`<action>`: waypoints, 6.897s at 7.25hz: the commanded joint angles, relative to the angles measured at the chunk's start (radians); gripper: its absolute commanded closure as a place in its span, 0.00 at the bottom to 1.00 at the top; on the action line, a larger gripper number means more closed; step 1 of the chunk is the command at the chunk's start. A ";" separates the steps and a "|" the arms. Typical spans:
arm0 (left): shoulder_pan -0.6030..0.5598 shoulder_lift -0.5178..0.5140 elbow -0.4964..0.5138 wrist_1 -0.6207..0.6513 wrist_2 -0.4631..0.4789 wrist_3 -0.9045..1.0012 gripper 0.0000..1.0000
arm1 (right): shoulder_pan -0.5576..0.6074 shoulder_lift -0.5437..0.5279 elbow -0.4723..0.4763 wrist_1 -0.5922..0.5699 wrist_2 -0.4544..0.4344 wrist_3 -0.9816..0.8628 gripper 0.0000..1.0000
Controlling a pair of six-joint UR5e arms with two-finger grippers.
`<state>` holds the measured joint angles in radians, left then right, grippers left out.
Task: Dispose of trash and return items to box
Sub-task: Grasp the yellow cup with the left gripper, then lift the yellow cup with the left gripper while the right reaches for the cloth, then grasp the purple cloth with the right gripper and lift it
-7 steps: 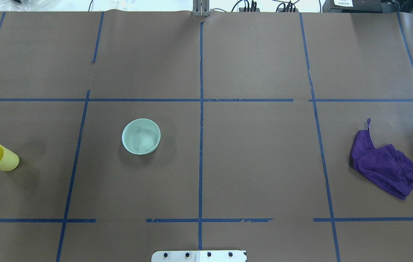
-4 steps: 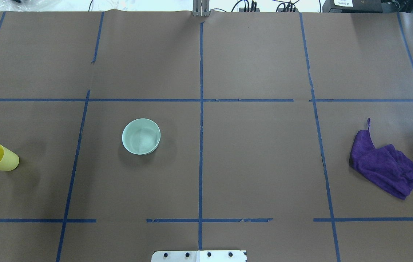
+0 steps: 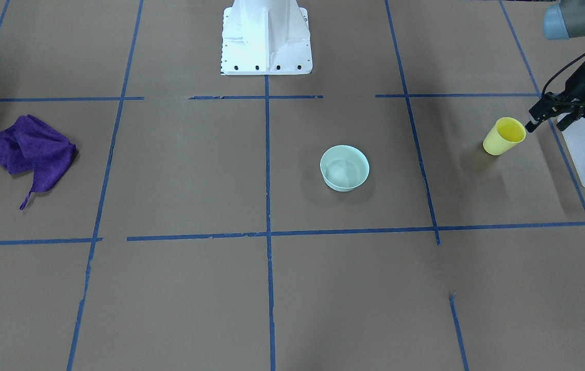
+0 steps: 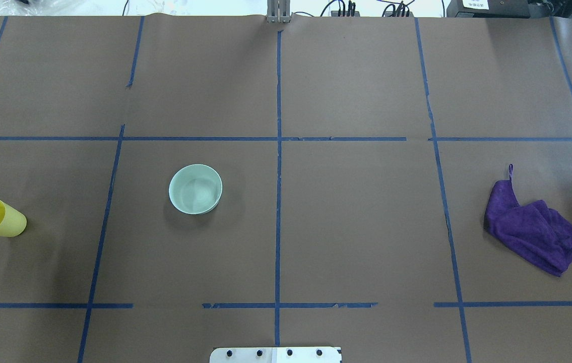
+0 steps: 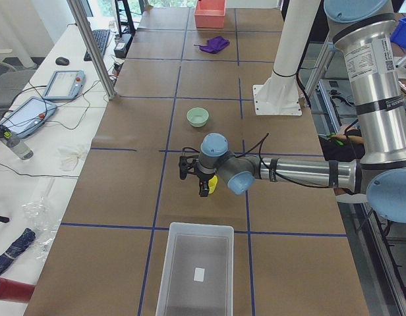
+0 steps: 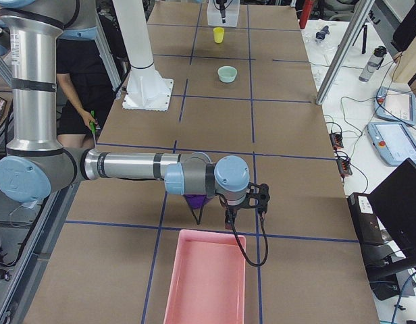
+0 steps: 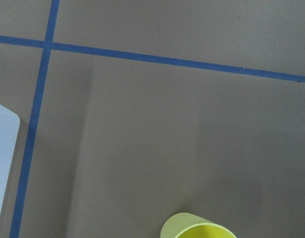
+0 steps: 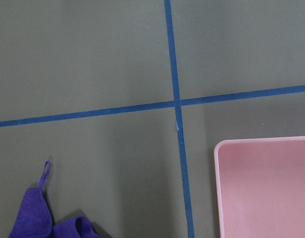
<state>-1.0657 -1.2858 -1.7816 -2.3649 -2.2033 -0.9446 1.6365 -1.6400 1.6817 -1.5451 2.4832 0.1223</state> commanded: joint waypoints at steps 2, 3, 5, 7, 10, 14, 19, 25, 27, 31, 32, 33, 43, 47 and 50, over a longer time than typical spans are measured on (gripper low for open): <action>0.067 0.000 0.053 -0.059 0.011 -0.043 0.00 | 0.000 0.003 0.001 -0.001 0.005 0.002 0.00; 0.075 -0.001 0.057 -0.059 0.011 -0.045 0.00 | -0.001 0.003 0.003 -0.003 0.009 0.002 0.00; 0.090 -0.007 0.068 -0.059 0.011 -0.045 0.00 | -0.001 0.008 0.003 -0.004 0.011 0.003 0.00; 0.105 -0.016 0.082 -0.059 0.013 -0.046 0.17 | 0.000 0.009 0.003 -0.003 0.011 0.016 0.00; 0.107 -0.020 0.090 -0.059 0.039 -0.046 0.87 | 0.000 0.009 0.004 -0.001 0.013 0.017 0.00; 0.096 -0.020 0.013 -0.050 0.033 -0.045 1.00 | -0.010 0.011 0.007 -0.004 0.010 0.017 0.00; 0.072 -0.027 -0.121 0.073 0.027 -0.016 1.00 | -0.180 -0.071 0.092 0.224 -0.068 0.309 0.00; -0.048 -0.053 -0.171 0.233 -0.007 0.156 1.00 | -0.548 -0.129 0.113 0.516 -0.229 0.580 0.00; -0.092 -0.087 -0.235 0.387 -0.006 0.255 1.00 | -0.645 -0.129 0.113 0.555 -0.294 0.652 0.00; -0.319 -0.122 -0.223 0.550 0.005 0.574 1.00 | -0.767 -0.127 0.099 0.568 -0.357 0.680 0.00; -0.347 -0.122 -0.208 0.550 0.005 0.605 1.00 | -0.767 -0.129 0.093 0.568 -0.354 0.674 0.02; -0.387 -0.125 -0.179 0.550 0.005 0.666 1.00 | -0.768 -0.129 0.079 0.568 -0.345 0.672 0.37; -0.568 -0.205 0.063 0.549 0.047 0.941 1.00 | -0.537 -0.170 0.327 0.395 -0.107 0.668 1.00; -0.568 -0.185 0.165 0.541 0.036 0.925 1.00 | -0.410 -0.167 0.483 0.171 -0.107 0.587 1.00; -0.559 -0.184 0.238 0.541 0.022 0.926 1.00 | -0.258 -0.147 0.554 -0.019 -0.101 0.450 1.00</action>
<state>-1.6302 -1.4705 -1.5654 -1.8242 -2.1724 -0.0184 1.3185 -1.7981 2.1961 -1.4725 2.3783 0.6109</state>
